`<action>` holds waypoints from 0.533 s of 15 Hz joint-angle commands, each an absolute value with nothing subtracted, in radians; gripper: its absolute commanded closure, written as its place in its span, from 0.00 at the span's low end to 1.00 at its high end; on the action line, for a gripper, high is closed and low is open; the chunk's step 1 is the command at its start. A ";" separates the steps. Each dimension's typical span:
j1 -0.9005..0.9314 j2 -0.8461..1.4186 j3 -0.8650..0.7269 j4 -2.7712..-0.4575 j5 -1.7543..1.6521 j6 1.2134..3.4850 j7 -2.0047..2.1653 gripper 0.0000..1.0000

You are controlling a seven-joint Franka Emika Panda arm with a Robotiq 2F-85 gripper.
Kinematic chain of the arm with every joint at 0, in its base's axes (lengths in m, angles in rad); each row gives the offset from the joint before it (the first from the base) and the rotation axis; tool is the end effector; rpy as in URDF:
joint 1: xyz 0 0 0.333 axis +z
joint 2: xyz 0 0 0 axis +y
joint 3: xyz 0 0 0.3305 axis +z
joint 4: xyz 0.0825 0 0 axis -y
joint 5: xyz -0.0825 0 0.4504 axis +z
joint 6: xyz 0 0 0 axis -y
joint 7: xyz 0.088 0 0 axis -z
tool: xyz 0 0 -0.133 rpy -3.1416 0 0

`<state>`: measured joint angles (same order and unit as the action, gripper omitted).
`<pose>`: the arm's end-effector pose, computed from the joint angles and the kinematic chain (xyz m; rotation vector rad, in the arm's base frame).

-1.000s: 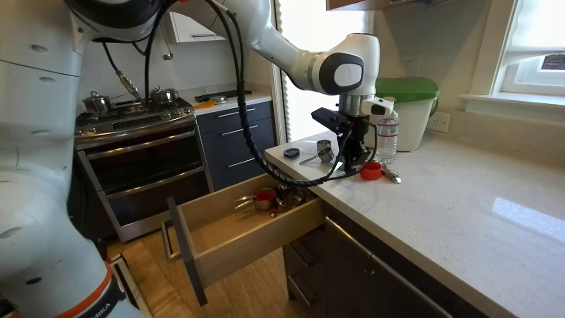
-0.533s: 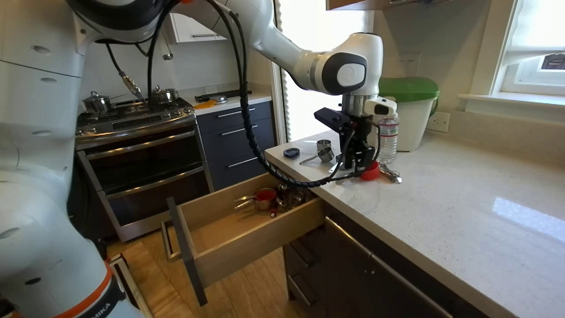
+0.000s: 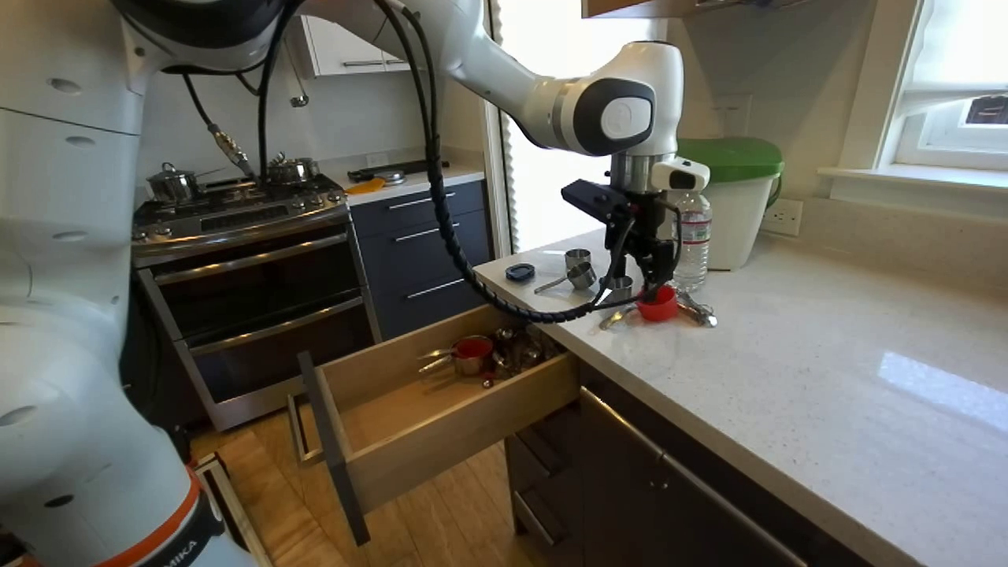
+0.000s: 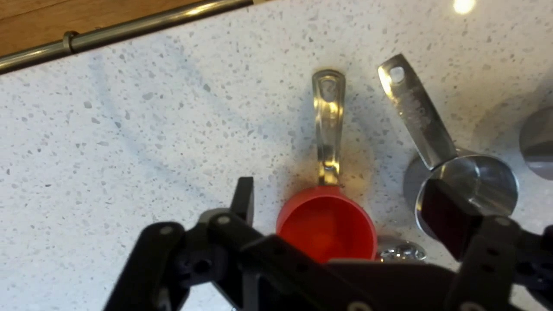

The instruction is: Remove the orange pots from the drawer and put them on the counter

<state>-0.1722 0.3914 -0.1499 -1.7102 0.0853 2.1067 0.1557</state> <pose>0.6884 -0.2157 0.3204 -3.0249 0.7878 -0.0180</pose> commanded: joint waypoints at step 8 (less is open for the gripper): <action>-0.128 0.195 -0.132 -1.862 0.064 1.957 0.168 0.00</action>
